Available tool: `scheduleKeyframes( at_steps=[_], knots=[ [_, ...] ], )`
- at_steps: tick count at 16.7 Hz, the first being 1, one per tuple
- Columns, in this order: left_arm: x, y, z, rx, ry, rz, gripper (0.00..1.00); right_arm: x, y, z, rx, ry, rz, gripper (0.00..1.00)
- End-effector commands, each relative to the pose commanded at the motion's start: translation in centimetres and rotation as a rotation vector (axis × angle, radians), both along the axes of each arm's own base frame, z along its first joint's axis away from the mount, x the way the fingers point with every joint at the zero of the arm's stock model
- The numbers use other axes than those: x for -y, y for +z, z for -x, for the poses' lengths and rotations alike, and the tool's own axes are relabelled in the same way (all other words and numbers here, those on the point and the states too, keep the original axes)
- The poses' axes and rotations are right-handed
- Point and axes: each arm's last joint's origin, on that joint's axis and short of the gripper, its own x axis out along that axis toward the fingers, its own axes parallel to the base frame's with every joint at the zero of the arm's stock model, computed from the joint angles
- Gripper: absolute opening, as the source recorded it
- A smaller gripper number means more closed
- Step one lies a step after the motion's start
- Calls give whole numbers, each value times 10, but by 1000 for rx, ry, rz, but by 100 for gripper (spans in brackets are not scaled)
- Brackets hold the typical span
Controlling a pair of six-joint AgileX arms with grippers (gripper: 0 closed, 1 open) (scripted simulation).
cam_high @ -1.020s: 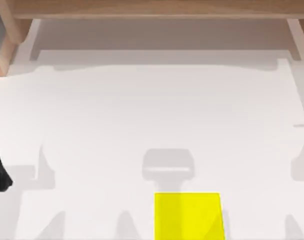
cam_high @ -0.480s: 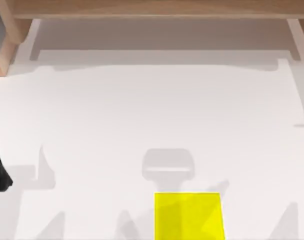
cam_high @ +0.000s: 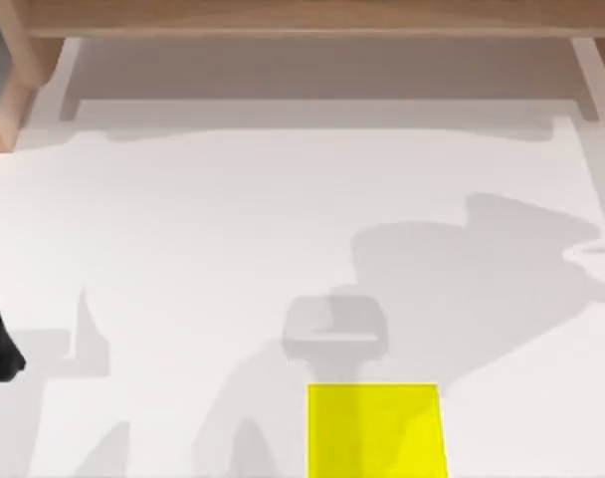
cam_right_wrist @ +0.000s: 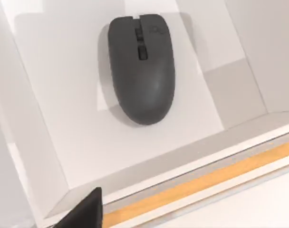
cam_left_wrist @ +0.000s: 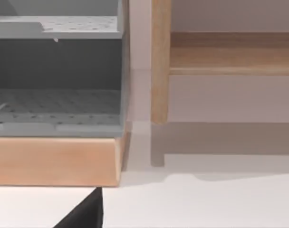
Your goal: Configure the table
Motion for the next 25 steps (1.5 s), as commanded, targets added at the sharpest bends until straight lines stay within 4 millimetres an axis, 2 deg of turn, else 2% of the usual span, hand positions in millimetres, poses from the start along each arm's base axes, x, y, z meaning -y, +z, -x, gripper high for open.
scheduleKeyframes(
  at_steps=[3,5,8,11,18,20,25],
  knots=[
    [0,0,0,0,0,0,100,24,-60,-59,-153,40,-67,100],
    [0,0,0,0,0,0,100,31,-97,-87,-221,75,-101,100],
    [0,0,0,0,0,0,100,37,-142,-109,-292,117,-143,100],
    [0,0,0,0,0,0,100,36,-164,-120,-308,140,-163,100],
    [0,0,0,0,0,0,100,39,-163,-117,-314,135,-166,100],
    [0,0,0,0,0,0,100,37,-143,-110,-316,134,-161,100],
    [0,0,0,0,0,0,100,14,-68,-83,-300,139,-154,100]
  ],
)
